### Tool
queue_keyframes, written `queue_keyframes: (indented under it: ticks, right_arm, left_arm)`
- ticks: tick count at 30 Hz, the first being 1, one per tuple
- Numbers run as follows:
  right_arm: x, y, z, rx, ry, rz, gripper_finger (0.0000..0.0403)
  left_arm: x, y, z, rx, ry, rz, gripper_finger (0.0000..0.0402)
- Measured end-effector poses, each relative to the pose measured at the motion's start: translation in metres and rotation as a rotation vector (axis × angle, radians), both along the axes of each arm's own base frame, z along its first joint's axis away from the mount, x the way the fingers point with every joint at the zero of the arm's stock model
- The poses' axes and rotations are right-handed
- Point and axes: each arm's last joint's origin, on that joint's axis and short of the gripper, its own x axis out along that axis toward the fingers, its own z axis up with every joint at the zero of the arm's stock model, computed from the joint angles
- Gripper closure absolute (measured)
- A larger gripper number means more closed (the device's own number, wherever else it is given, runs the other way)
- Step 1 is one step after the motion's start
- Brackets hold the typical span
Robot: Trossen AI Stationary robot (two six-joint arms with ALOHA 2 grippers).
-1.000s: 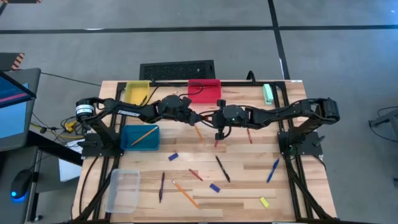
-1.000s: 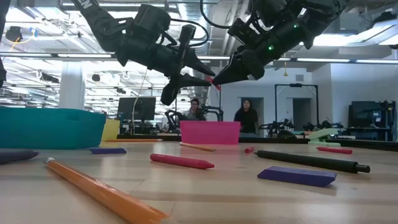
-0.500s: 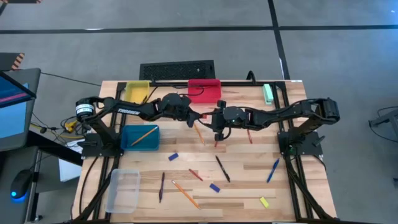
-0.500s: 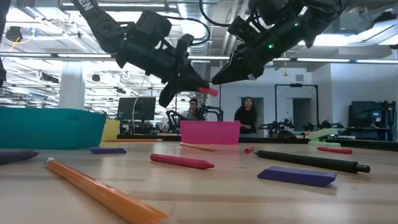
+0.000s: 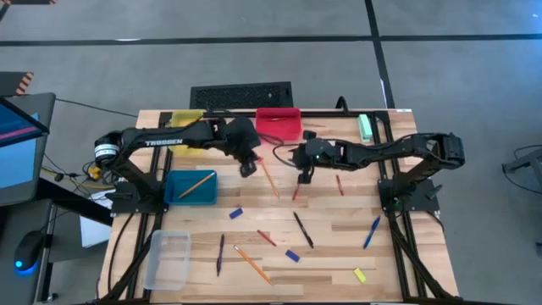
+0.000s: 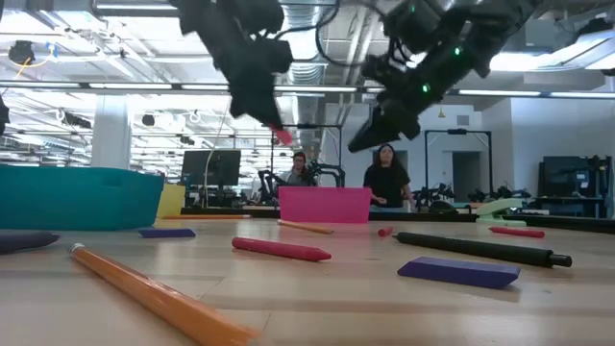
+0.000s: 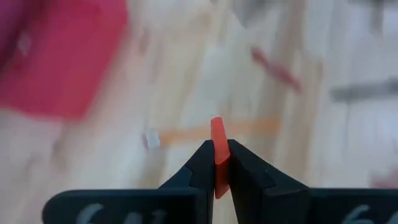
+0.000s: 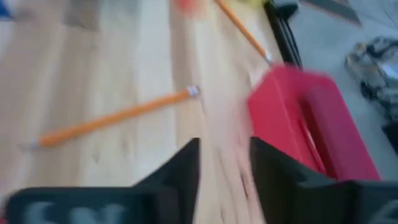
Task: Sort crayons/erasers/pens/pencils in bins
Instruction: Put the orange eraser into the transparent bin
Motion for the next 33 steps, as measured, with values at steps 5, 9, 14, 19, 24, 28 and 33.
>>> queue_keyframes:
  ticks: [5, 9, 14, 19, 24, 28, 33]
  right_arm:
    - [-0.012, -0.019, -0.013, 0.037, 0.029, -0.039, 0.0386]
    - [-0.019, -0.027, -0.020, 0.050, 0.035, -0.057, 0.0387]
    - [-0.022, -0.030, -0.023, 0.054, -0.003, -0.049, 0.0395]
    - [-0.023, -0.035, -0.024, 0.100, -0.045, -0.009, 0.0395]
    - [-0.023, -0.034, -0.024, 0.111, -0.052, 0.009, 0.0399]
    - [-0.023, -0.034, -0.024, 0.113, -0.053, 0.008, 0.0396]
    - [-0.022, -0.034, -0.023, 0.111, -0.059, 0.008, 0.0400]
  left_arm:
    - [-0.020, -0.022, 0.015, -0.106, 0.271, -0.079, 0.0380]
    - [-0.034, -0.045, 0.020, -0.156, 0.460, -0.078, 0.0380]
    - [-0.048, -0.082, 0.022, -0.187, 0.629, -0.055, 0.0381]
    - [-0.064, -0.120, 0.031, -0.261, 0.645, -0.044, 0.0385]
    - [-0.098, -0.151, 0.027, -0.385, 0.705, 0.029, 0.0387]
    - [-0.120, -0.175, 0.018, -0.489, 0.687, 0.050, 0.0388]
    - [-0.149, -0.196, -0.007, -0.487, 0.748, 0.063, 0.0388]
